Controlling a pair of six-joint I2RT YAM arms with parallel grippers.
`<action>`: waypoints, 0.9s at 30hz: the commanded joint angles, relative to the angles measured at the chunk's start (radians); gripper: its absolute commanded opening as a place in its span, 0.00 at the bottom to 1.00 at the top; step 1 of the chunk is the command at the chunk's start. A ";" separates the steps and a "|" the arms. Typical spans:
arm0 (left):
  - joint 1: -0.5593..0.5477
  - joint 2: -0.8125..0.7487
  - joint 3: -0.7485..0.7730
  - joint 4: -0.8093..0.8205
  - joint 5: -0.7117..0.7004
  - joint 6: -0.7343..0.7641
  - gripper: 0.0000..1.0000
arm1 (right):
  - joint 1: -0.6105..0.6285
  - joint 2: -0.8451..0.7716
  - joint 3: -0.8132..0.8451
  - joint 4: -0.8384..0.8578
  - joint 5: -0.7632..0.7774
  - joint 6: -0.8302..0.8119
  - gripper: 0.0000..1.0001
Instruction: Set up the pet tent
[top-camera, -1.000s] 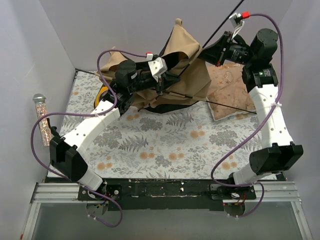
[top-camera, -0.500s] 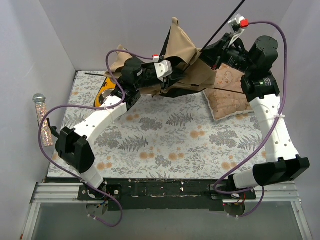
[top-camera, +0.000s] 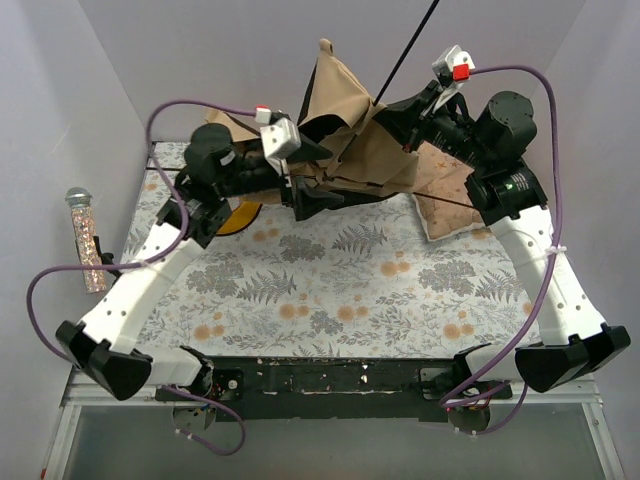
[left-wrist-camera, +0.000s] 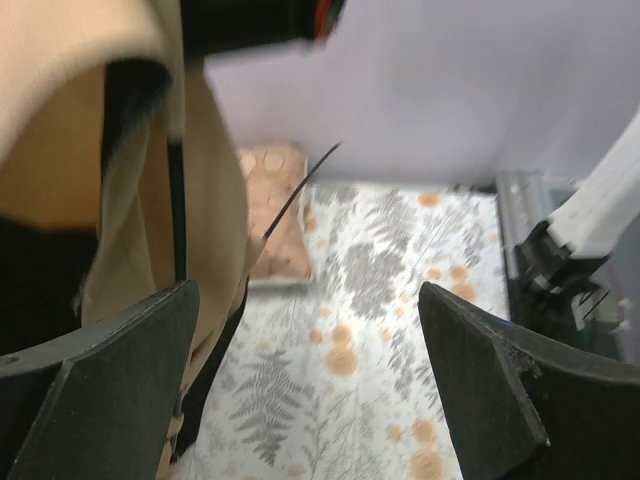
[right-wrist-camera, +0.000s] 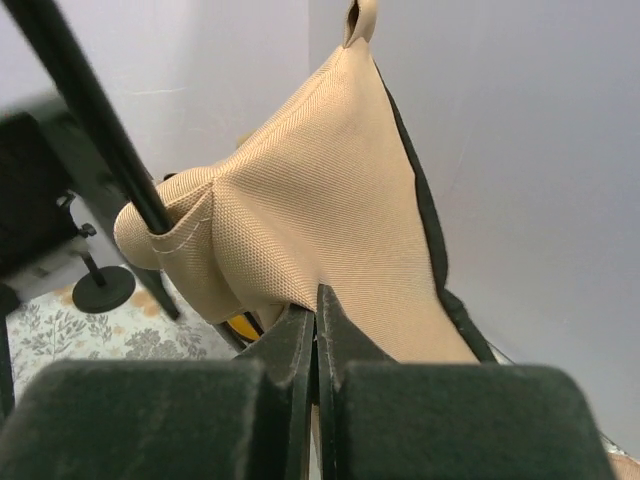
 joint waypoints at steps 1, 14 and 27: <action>0.001 -0.084 0.189 -0.164 0.051 -0.150 0.92 | 0.037 0.002 0.064 0.078 0.064 -0.052 0.01; 0.035 0.140 0.606 0.019 0.065 -0.357 0.90 | 0.086 0.013 0.114 0.020 0.227 -0.203 0.01; -0.048 0.430 1.010 0.448 -0.074 -0.657 0.84 | 0.245 -0.004 0.067 -0.057 0.274 -0.283 0.01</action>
